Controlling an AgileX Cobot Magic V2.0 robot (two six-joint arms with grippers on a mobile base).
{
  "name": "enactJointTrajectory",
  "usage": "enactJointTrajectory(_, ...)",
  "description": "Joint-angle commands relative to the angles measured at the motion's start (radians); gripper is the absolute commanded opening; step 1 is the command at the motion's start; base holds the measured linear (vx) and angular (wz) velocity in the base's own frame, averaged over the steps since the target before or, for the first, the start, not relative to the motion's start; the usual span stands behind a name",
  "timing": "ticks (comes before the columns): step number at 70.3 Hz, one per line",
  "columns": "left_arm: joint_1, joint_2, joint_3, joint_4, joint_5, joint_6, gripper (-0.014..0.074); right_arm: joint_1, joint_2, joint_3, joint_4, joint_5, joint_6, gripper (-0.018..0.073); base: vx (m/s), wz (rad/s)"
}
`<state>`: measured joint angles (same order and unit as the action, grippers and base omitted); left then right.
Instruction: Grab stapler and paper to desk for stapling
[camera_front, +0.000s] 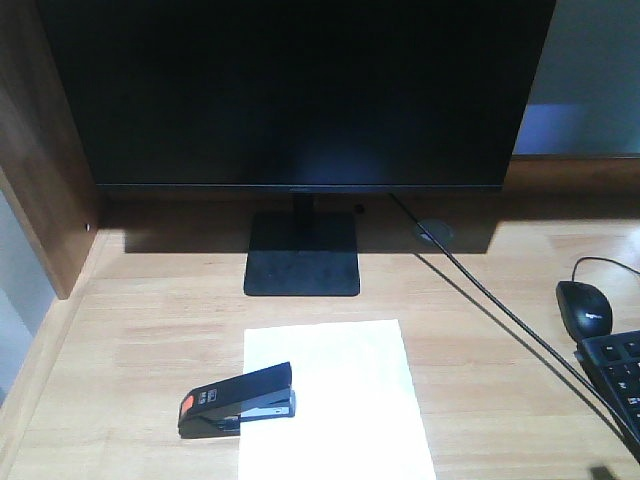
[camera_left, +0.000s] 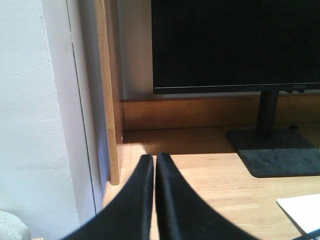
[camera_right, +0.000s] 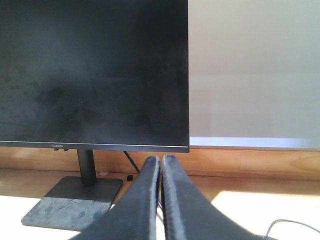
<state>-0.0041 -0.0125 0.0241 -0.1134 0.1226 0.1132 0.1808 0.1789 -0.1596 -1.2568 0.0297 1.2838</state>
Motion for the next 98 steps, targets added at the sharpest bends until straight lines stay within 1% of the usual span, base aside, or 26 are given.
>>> enactJointTrajectory(1,0.001,-0.016,0.011,-0.010,-0.080,-0.011,-0.0006,0.002,0.010,-0.029,-0.013,-0.021,-0.004,-0.0008,0.00,0.00)
enactJointTrajectory(52,0.001,-0.016,0.011,-0.010,-0.080,-0.011,-0.0006,0.002,0.010,-0.029,-0.013,-0.020,-0.004,-0.0008,0.00,0.00)
enactJointTrajectory(56,0.001,-0.016,0.011,-0.010,-0.080,-0.011,-0.0006,0.002,0.011,-0.029,0.000,-0.020,-0.008,-0.0008,0.00,0.00)
enactJointTrajectory(59,0.001,-0.016,0.011,-0.010,-0.080,-0.011,-0.0006,0.002,0.011,-0.029,0.032,-0.020,-0.034,-0.0008,0.00,0.00)
enactJointTrajectory(64,0.001,-0.016,0.011,-0.010,-0.080,-0.011,-0.0006,0.002,0.011,-0.029,0.132,-0.020,-0.132,-0.0008,0.00,0.00)
enactJointTrajectory(68,0.001,-0.016,0.011,-0.010,-0.080,-0.011,-0.0006,0.002,0.011,-0.029,0.271,-0.020,-0.258,-0.0008,0.00,0.00)
enactJointTrajectory(69,0.001,-0.016,0.011,-0.010,-0.080,-0.011,-0.0006,0.002,0.011,-0.029,0.307,-0.020,-0.314,-0.0008,0.00,0.00)
enactJointTrajectory(75,0.001,-0.016,0.011,-0.010,-0.080,-0.011,-0.0006,0.002,0.011,-0.029,0.557,-0.020,-0.561,-0.0008,0.00,0.00)
enactJointTrajectory(77,0.001,-0.016,0.011,-0.010,-0.080,-0.011,-0.0006,0.002,0.011,-0.029,0.639,-0.019,-0.668,-0.0008,0.00,0.00)
enactJointTrajectory(78,0.001,-0.016,0.011,-0.010,-0.080,-0.011,-0.0006,0.002,0.011,-0.029,0.701,-0.019,-0.710,-0.0008,0.00,0.00)
enactJointTrajectory(79,0.001,-0.016,0.011,-0.010,-0.080,-0.011,-0.0006,0.002,0.011,-0.029,0.741,-0.019,-0.753,-0.0008,0.00,0.00)
enactJointTrajectory(80,0.001,-0.016,0.011,-0.010,-0.080,-0.011,-0.0006,0.002,0.011,-0.029,0.761,-0.019,-0.773,-0.0008,0.00,0.00)
enactJointTrajectory(81,0.001,-0.016,0.011,-0.010,-0.080,-0.011,-0.0006,0.002,0.011,-0.029,0.801,-0.019,-0.835,-0.0008,0.00,0.00)
enactJointTrajectory(83,0.001,-0.016,0.011,-0.010,-0.080,-0.011,-0.0006,0.002,0.011,-0.029,0.896,-0.019,-0.914,-0.0008,0.00,0.00)
enactJointTrajectory(86,0.001,-0.016,0.011,-0.010,-0.080,-0.011,-0.0006,0.002,0.011,-0.029,0.994,-0.018,-1.022,-0.0008,0.00,0.00)
enactJointTrajectory(88,0.001,-0.016,0.011,-0.010,-0.080,-0.011,-0.0006,0.002,0.011,-0.029,1.047,-0.020,-1.098,-0.0008,0.00,0.00)
enactJointTrajectory(91,0.001,-0.016,0.011,-0.010,-0.080,-0.011,-0.0006,0.002,0.011,-0.029,1.125,-0.020,-1.172,-0.0008,0.00,0.00)
enactJointTrajectory(95,0.001,-0.016,0.011,-0.010,-0.080,-0.011,-0.0006,0.002,0.011,-0.029,1.190,-0.020,-1.240,-0.0008,0.00,0.00)
enactJointTrajectory(98,0.001,-0.016,0.011,-0.010,-0.080,-0.011,-0.0006,0.002,0.011,-0.029,1.220,-0.020,-1.272,-0.0008,0.00,0.00)
